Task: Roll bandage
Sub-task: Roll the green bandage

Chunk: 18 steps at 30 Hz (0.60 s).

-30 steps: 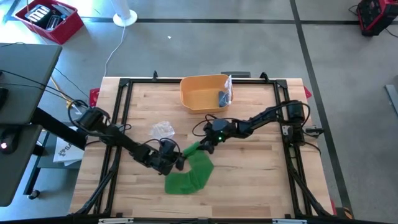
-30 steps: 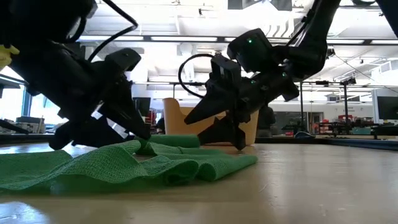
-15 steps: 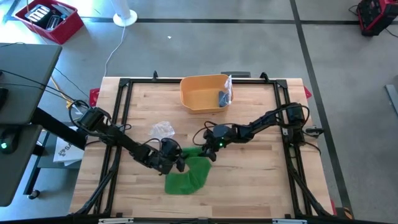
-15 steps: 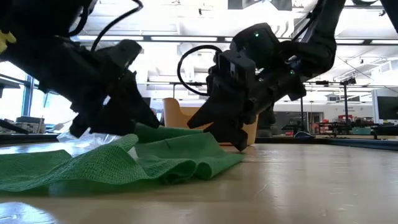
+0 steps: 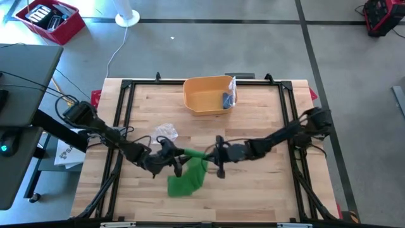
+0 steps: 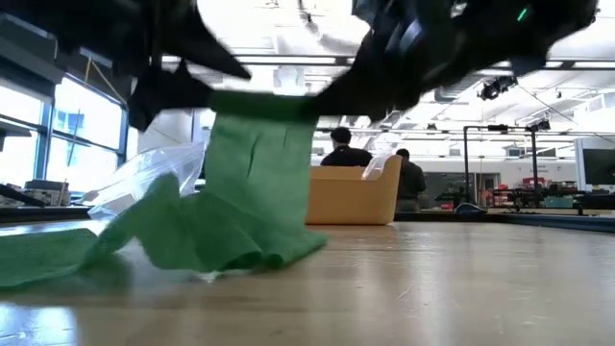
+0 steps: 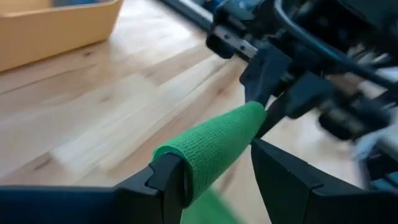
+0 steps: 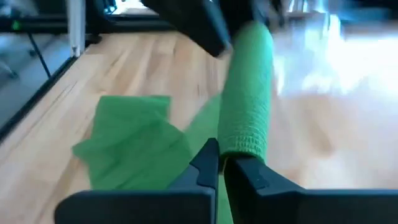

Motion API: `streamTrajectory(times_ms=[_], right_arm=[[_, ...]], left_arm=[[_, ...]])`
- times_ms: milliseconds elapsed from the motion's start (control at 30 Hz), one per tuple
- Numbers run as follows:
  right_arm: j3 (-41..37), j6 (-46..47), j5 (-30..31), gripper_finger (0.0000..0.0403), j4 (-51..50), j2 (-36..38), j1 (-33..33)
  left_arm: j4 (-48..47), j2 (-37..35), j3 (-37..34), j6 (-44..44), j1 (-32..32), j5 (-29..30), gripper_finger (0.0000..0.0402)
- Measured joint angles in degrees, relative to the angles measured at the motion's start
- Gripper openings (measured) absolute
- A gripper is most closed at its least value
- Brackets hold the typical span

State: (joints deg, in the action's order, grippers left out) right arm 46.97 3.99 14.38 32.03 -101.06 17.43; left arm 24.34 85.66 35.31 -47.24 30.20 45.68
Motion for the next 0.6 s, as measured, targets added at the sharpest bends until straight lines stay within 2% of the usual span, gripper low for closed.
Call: streamTrajectory(times_ms=[133,267,367,500,600], right_arm=[[0.2,-16.2,9.9,0.0014,0.8,3.1,5.4],[0.2,-23.0,14.8,0.0018,1.1,4.8,9.1],[0.2,-19.5,16.8,0.0022,1.3,6.0,10.4],[0.3,-9.7,18.6,0.0049,1.3,8.1,11.5],[0.3,-2.1,17.2,0.0090,1.4,9.8,11.8]], left_arm=[[3.7,-2.5,0.2,1.0,-0.1,-2.9,0.0165],[12.4,-2.2,0.2,7.1,-0.1,-8.4,0.0148],[16.1,-2.0,0.1,10.5,0.3,-9.6,0.0108],[17.3,-2.2,0.2,15.4,1.2,-11.1,0.0025],[19.1,-2.2,0.4,20.8,2.0,-11.4,0.0013]])
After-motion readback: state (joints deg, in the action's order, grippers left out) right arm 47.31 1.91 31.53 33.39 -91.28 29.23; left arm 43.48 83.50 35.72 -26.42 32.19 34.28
